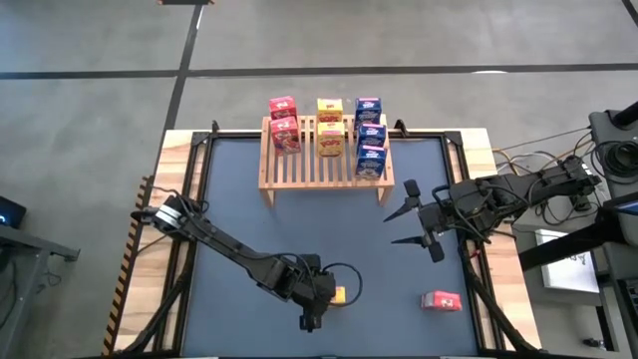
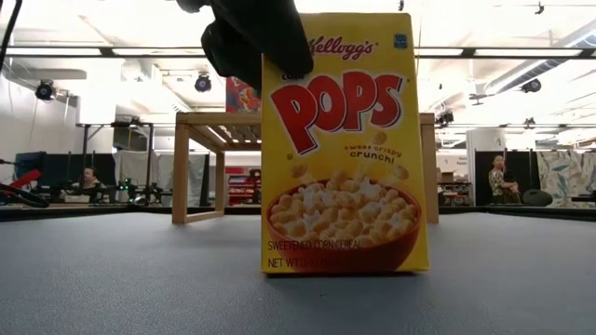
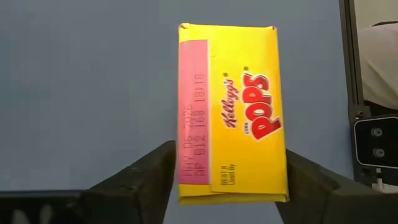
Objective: Stack cereal on shelf
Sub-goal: Put the yellow cereal box on the shelf aligned with the yellow cereal boxes
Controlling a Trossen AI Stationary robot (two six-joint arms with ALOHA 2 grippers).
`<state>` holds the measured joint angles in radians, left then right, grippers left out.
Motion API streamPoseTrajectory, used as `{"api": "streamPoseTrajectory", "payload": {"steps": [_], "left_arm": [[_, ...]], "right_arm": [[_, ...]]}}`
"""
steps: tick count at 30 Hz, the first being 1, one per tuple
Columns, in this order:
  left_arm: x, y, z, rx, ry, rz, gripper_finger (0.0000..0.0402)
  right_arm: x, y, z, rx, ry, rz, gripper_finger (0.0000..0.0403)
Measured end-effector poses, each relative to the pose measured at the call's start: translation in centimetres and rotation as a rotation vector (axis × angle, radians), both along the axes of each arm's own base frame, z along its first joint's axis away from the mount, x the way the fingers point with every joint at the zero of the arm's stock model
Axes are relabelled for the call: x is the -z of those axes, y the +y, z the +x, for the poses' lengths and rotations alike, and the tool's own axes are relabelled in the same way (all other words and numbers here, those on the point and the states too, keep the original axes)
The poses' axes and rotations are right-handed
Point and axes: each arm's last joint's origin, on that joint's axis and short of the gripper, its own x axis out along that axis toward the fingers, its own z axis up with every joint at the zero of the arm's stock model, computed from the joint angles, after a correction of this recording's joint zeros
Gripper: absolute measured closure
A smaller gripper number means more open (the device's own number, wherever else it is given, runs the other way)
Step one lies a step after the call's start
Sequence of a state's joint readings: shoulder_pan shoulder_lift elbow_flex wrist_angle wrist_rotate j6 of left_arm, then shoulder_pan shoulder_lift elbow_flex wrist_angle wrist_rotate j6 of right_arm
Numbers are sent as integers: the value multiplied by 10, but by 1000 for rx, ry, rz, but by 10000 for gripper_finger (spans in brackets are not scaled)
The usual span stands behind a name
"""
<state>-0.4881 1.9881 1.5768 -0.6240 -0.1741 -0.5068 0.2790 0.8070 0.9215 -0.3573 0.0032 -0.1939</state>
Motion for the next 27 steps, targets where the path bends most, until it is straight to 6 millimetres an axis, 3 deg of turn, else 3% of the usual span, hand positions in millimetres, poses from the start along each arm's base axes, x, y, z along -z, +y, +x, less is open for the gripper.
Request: {"api": "streamPoseTrajectory", "payload": {"steps": [8,17,22,27], "left_arm": [[-1,2,1,-5,-1,0,228],[-7,9,-1,-1,0,26,230],[-23,19,-8,0,-3,53,230],[-52,41,-19,-9,-34,125,230]], "right_arm": [[0,0,0,0,0,0,168],[-1,0,-2,0,-7,2,168],[-4,-1,-5,-1,-23,5,168],[-9,-3,-10,-4,-52,2,168]]}}
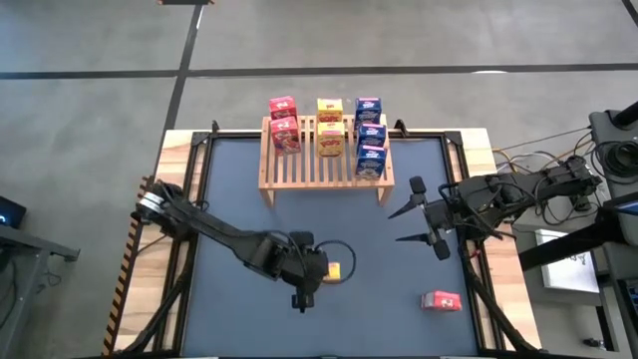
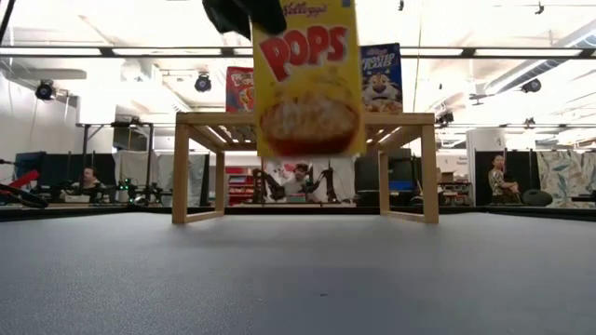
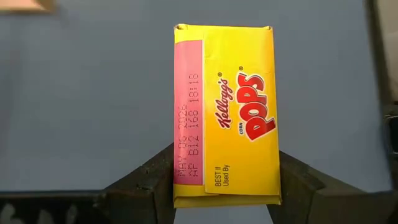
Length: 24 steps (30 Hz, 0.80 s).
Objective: Stack cereal on shelf
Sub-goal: Put the yellow cereal box on the shelf aligned with the yellow cereal boxes
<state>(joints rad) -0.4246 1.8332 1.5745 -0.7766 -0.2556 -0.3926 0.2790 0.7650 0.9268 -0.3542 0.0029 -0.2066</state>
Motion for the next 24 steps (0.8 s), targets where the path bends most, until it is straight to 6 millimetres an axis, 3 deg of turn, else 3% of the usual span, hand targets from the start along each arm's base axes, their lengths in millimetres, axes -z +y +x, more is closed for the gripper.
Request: {"api": "streamPoseTrajectory", "payload": {"steps": [7,14,24], "left_arm": [[-40,46,-12,4,-66,106,230],[-69,97,-20,4,-118,197,230],[-90,169,-29,13,-167,199,229]], "right_arm": [[-5,-2,-6,-3,-30,-5,168],[-5,-2,-6,-4,-33,-6,168],[-5,-2,-6,-3,-32,-4,168]]}}
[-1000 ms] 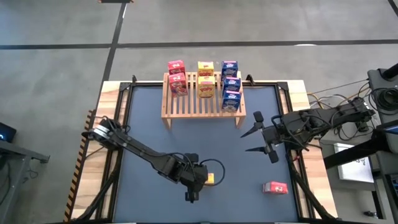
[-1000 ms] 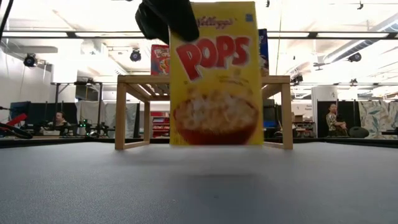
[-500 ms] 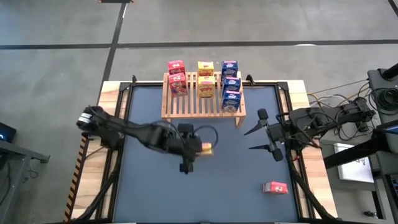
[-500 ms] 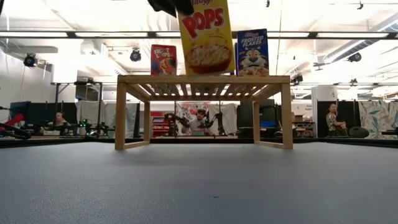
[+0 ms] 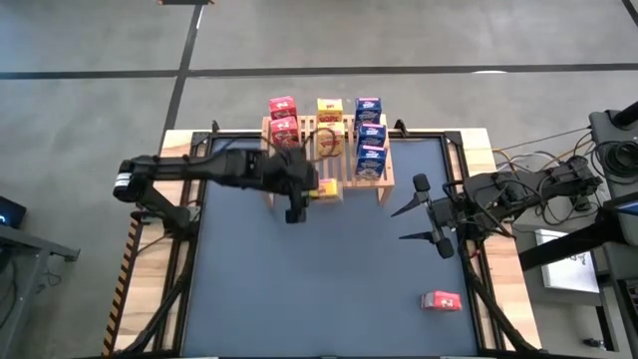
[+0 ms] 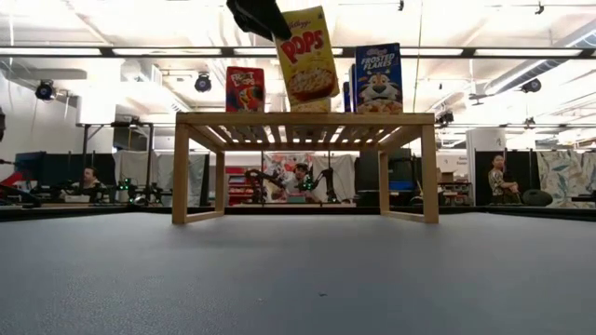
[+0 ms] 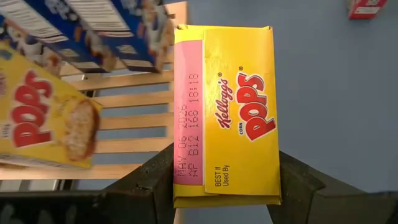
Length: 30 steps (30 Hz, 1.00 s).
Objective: Stack cereal on shelf
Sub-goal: Put the yellow cereal box on the shelf aligned with the yellow cereal boxes
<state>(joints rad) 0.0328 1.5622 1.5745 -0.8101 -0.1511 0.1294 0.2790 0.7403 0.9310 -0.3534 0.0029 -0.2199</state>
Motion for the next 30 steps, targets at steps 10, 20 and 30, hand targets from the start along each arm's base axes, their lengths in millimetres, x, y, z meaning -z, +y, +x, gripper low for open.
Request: {"api": "streamPoseTrajectory", "payload": {"steps": [10,20,30], "left_arm": [[-14,50,-8,29,-40,-34,229],[-35,64,-14,56,-79,0,229],[-21,81,-4,62,-35,-23,229]], "right_arm": [[0,-1,0,28,3,12,168],[0,-1,0,59,7,24,168],[0,-1,0,60,6,24,168]]}}
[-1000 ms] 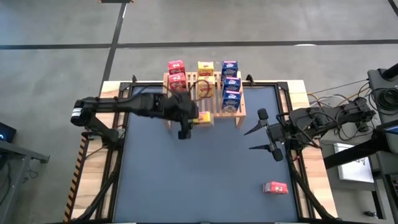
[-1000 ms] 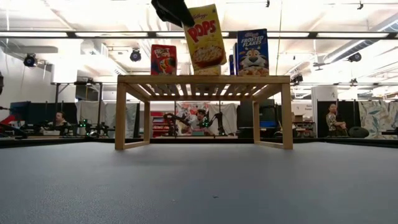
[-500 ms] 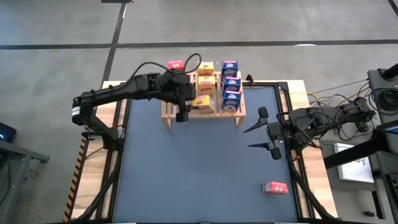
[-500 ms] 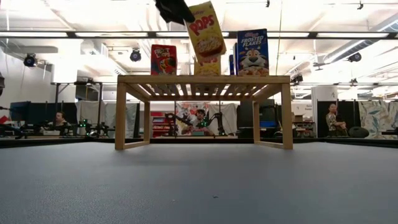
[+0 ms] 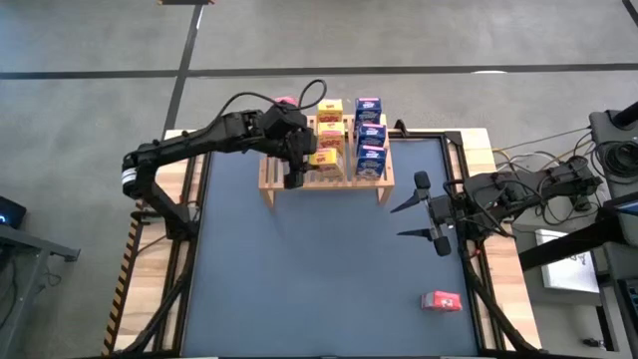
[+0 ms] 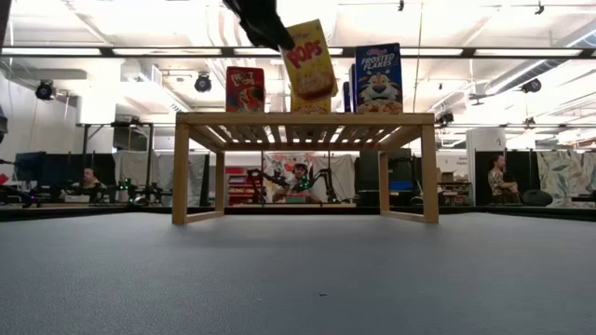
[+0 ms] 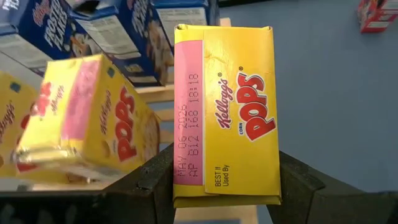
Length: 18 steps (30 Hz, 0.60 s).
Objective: Stack cereal on shelf
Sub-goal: Put the yellow cereal box on the shelf aligned with the yellow cereal boxes
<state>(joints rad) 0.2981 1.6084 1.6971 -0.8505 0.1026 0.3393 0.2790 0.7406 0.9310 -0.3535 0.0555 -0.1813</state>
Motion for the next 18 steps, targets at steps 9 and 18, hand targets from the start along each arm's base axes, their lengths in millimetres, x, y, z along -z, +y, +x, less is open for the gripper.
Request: {"api": "streamPoseTrajectory", "payload": {"steps": [9,18], "left_arm": [[1,12,29,17,129,-36,223],[-19,17,44,6,204,-64,219]], "right_arm": [[0,0,0,1,2,6,168],[1,0,0,0,5,0,168]]}}
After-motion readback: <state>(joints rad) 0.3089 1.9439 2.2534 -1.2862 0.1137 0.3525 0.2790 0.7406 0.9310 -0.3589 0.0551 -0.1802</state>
